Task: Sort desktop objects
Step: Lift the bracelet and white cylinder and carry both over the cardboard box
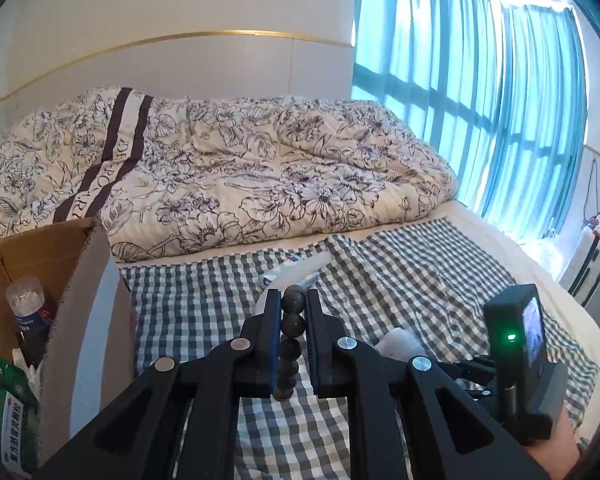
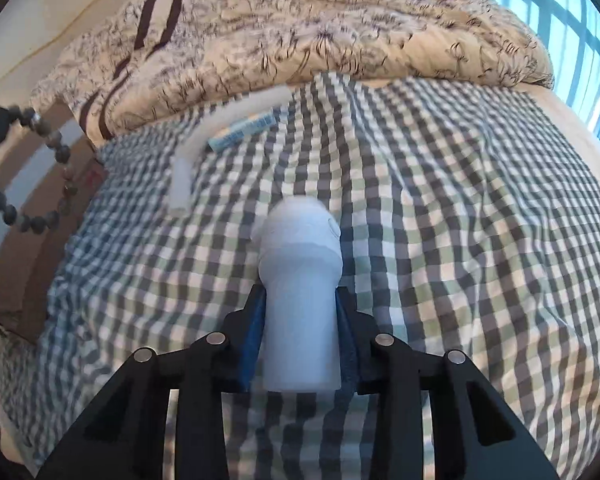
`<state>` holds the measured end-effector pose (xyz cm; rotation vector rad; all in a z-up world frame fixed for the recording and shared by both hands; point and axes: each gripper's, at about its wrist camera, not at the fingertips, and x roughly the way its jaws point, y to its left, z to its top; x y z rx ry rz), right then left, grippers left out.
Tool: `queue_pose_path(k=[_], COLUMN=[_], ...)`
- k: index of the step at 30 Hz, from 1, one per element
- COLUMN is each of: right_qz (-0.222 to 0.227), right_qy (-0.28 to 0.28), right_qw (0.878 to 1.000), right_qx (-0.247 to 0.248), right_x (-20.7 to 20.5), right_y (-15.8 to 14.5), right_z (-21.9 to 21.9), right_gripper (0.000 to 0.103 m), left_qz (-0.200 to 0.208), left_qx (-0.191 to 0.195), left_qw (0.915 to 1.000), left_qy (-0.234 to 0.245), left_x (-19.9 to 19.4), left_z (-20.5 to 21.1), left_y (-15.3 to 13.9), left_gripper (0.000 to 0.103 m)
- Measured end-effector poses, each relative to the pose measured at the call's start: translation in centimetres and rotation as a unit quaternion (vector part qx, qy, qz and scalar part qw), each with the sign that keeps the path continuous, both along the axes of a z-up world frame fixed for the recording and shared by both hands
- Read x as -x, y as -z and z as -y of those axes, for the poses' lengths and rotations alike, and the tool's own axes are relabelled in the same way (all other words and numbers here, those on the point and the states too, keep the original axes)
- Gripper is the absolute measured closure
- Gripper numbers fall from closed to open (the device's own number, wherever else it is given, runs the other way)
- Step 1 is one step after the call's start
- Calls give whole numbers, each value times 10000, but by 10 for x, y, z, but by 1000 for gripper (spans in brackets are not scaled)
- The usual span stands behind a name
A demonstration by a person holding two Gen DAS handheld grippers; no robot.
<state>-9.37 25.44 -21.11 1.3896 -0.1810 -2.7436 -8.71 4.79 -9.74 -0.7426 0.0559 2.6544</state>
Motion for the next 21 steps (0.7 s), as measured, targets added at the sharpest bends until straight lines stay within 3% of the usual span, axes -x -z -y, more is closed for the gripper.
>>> queue_pose_path(k=[5,6,7,11,12,13,15,18,21], right_qz=[-240,-265,-276,-390,-387,-349,-355,-485,-284], right_qy=[-24,-28,-38,81,165,226,187,32,-196], right_qw=[9997,9996,9995,9992,9991,9991,9990,9983,9990], right_qx=[66,102,114,-52,-81,-66,171,312,277], right_x=[-11,-13,-15,-20,-21,-20,-19,-15,0], right_y=[-21,-24,-27,-31,-29,-26,-23,-24,-15], right_z=[4,5,6,10,8,6,3,9,23], right_gripper=[78,98,103,103,94,60,20,20,20], left_qz=[-123,-153,-177,-281,-297,-310,-329,-343,-359], left_qx=[-73,-85,-97,-146,-156,-167,-180,-199,-205], left_qw=[9999,9998,9998,9995,9994,9994,9993,9992,9991], left_qy=[-11,-10,-13,-19,-20,-20,-24,-36,-49], left_x=[-8,-10,-12,-19,-21,-22,-25,-30,-33], left_z=[5,6,7,10,11,12,14,18,23], left_y=[-12,-14,-17,-26,-27,-28,-30,-32,-36], left_gripper=[92,92,92,92,92,92,92,92,92])
